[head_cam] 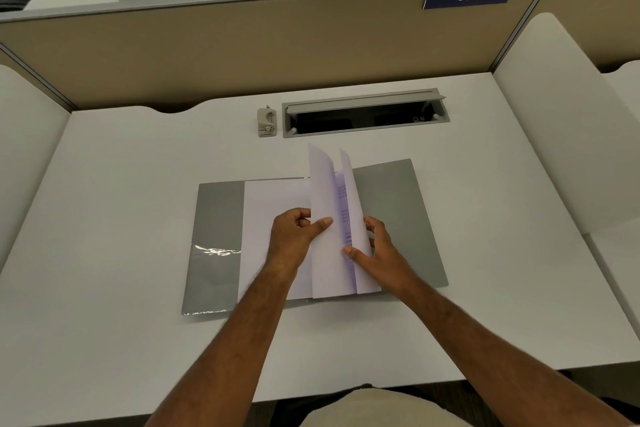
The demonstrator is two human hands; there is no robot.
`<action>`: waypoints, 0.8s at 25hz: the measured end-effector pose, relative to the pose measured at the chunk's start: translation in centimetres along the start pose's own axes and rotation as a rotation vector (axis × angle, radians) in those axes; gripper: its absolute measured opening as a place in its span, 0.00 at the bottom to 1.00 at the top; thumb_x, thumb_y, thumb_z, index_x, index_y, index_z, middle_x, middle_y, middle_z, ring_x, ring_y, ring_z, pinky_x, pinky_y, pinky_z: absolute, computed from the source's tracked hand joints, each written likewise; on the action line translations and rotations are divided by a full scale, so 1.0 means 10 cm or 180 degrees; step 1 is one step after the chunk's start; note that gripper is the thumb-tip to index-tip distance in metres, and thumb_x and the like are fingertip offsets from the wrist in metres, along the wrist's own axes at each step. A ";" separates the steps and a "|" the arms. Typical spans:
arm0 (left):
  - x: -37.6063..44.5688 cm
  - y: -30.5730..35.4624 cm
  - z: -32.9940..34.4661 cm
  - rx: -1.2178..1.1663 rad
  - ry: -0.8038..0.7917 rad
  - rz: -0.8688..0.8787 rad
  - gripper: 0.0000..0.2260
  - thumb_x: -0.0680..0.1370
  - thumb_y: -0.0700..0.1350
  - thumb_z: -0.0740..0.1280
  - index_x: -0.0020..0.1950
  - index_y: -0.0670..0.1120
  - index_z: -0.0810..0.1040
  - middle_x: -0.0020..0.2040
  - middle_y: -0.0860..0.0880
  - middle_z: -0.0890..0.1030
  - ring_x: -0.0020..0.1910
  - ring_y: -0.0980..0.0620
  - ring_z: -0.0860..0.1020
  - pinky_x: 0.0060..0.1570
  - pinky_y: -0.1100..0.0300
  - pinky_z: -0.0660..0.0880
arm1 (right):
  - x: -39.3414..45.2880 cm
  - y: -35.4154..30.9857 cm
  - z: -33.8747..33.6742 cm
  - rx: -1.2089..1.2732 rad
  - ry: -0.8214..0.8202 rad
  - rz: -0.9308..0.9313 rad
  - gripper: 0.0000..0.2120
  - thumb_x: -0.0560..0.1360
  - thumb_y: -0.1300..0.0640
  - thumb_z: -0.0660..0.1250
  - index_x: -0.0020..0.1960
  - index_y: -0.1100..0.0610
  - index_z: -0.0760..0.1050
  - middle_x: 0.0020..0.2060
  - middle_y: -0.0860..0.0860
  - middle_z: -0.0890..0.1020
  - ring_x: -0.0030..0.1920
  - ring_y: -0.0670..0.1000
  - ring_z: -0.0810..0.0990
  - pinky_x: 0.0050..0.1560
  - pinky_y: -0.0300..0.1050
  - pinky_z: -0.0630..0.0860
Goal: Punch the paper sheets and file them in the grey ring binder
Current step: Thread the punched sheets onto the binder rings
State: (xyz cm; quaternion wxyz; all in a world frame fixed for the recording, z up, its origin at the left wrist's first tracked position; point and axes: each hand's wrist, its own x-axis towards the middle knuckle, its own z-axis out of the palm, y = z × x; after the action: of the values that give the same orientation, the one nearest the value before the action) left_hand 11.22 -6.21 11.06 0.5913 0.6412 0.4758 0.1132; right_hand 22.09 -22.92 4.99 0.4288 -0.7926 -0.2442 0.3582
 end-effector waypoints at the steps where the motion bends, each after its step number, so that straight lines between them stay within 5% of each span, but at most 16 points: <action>1: 0.00 0.01 -0.05 -0.0017 0.0015 -0.0027 0.11 0.71 0.50 0.80 0.46 0.45 0.83 0.41 0.47 0.84 0.39 0.52 0.83 0.38 0.64 0.80 | 0.00 0.01 -0.01 0.0037 0.0004 -0.0005 0.37 0.71 0.35 0.72 0.73 0.42 0.57 0.69 0.45 0.70 0.66 0.48 0.74 0.65 0.55 0.77; 6: 0.03 -0.02 -0.32 -0.0167 0.0104 -0.0264 0.12 0.71 0.50 0.80 0.40 0.43 0.82 0.42 0.47 0.85 0.40 0.50 0.83 0.37 0.62 0.77 | -0.01 0.01 -0.02 0.0127 0.0007 -0.0016 0.38 0.70 0.36 0.72 0.73 0.44 0.58 0.69 0.46 0.70 0.67 0.47 0.74 0.66 0.55 0.76; 13: 0.09 -0.10 -0.65 -0.0223 0.0476 -0.0343 0.13 0.74 0.51 0.77 0.45 0.42 0.82 0.44 0.45 0.86 0.42 0.47 0.84 0.44 0.53 0.82 | -0.01 0.01 -0.03 0.0116 -0.0015 -0.0030 0.36 0.73 0.41 0.73 0.73 0.44 0.58 0.70 0.46 0.69 0.67 0.47 0.73 0.67 0.55 0.76; 20: 0.19 -0.30 -0.92 0.0021 0.0776 -0.0315 0.12 0.77 0.50 0.74 0.47 0.41 0.81 0.42 0.47 0.83 0.40 0.47 0.80 0.37 0.59 0.75 | 0.00 0.00 -0.03 0.0042 -0.0021 0.0011 0.34 0.74 0.42 0.73 0.72 0.42 0.57 0.70 0.47 0.69 0.66 0.50 0.75 0.64 0.57 0.77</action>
State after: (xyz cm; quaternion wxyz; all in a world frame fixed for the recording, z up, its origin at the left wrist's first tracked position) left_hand 4.32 0.72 10.19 0.5318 0.6004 0.5756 0.1593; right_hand 22.29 -23.11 5.09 0.4326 -0.7890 -0.2419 0.3631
